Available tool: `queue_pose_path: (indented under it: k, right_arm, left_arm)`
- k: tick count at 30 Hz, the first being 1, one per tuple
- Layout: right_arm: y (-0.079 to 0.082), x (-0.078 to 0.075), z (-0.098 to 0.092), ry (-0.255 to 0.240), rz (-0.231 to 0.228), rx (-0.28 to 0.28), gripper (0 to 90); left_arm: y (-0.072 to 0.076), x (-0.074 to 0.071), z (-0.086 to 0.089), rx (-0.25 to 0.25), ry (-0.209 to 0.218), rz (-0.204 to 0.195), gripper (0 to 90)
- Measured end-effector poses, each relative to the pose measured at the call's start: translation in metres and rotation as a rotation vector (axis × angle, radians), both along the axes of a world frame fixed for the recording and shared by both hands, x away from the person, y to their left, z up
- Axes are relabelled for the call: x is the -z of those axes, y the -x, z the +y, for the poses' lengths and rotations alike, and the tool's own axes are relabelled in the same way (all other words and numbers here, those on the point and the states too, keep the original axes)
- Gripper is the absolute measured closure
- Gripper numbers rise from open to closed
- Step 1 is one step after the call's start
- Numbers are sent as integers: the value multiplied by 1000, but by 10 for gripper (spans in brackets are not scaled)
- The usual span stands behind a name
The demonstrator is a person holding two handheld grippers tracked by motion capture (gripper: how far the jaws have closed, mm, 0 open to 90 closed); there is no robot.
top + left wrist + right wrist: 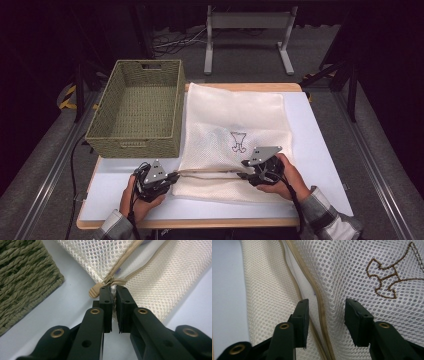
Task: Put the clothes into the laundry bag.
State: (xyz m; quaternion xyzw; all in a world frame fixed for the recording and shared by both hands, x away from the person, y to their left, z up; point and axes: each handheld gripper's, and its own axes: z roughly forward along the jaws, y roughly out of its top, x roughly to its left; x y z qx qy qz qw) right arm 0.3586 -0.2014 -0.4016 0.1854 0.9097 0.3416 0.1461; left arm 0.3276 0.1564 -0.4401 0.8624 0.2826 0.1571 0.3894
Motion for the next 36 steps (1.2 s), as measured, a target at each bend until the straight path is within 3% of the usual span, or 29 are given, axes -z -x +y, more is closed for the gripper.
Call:
queue_pose_path:
  k: [5, 19, 28, 36]
  right_arm:
    - [5, 3, -4, -9, -13, 12, 531]
    - [12, -6, -12, -93, -29, -9, 769]
    - [12, -8, -12, -146, -42, 30, 639]
    - [11, -6, -9, -137, -43, 38, 590]
  left_arm:
    - [1, 0, 1, -5, 5, 5, 837]
    - [1, 0, 3, -5, 22, 14, 839]
    - [0, 1, 4, 5, 22, 11, 842]
    - [0, 2, 3, 2, 29, 23, 844]
